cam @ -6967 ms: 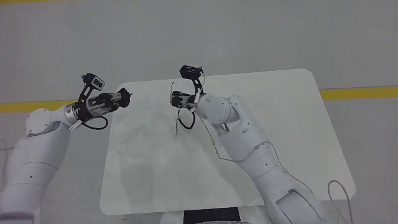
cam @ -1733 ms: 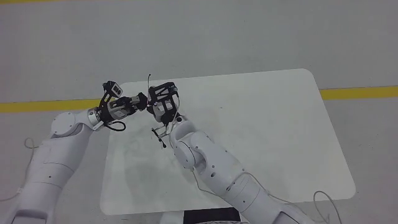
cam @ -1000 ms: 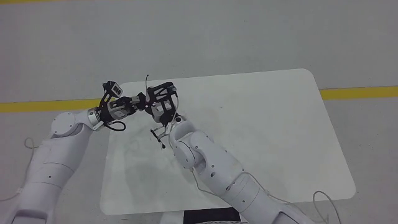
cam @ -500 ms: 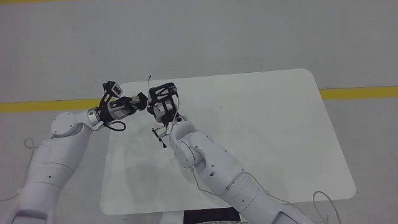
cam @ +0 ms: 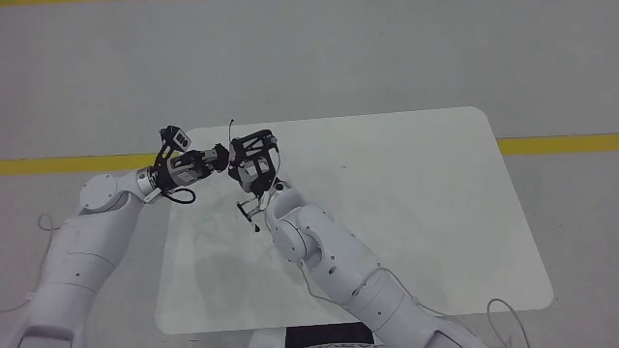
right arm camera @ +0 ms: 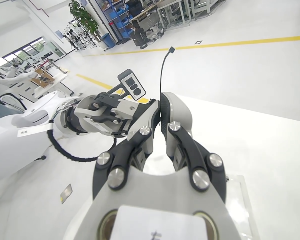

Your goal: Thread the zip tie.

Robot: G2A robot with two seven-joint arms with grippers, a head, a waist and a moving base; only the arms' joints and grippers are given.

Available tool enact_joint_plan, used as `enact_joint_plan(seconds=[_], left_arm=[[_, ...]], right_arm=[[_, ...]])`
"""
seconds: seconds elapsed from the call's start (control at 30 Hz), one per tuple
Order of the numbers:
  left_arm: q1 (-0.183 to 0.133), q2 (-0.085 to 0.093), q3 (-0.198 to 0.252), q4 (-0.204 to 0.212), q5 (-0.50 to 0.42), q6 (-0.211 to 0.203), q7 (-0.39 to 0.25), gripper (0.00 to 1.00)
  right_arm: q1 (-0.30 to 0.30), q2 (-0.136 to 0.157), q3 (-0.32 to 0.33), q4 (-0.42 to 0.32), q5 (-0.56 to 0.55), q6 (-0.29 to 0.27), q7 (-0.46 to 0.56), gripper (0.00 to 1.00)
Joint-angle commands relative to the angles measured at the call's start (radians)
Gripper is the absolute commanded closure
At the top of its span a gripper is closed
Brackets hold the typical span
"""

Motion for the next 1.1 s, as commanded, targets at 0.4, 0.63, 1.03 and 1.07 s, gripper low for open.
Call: enact_joint_plan(seconds=[0.4, 0.63, 1.03, 1.07], left_arm=[[0.0, 0.0, 0.0, 0.0, 0.0, 0.0, 0.0, 1.0], [0.0, 0.0, 0.0, 0.0, 0.0, 0.0, 0.0, 1.0], [0.0, 0.0, 0.0, 0.0, 0.0, 0.0, 0.0, 1.0], [0.0, 0.0, 0.0, 0.0, 0.0, 0.0, 0.0, 1.0]], right_arm=[[-0.004, 0.0, 0.0, -0.001, -0.009, 0.008, 0.012, 1.0], [-0.004, 0.0, 0.001, 0.0, -0.004, -0.007, 0.016, 1.0], [-0.008, 0.0, 0.001, -0.004, -0.013, -0.002, 0.012, 0.18], [-0.009, 0.0, 0.002, -0.005, -0.014, -0.001, 0.009, 0.0]])
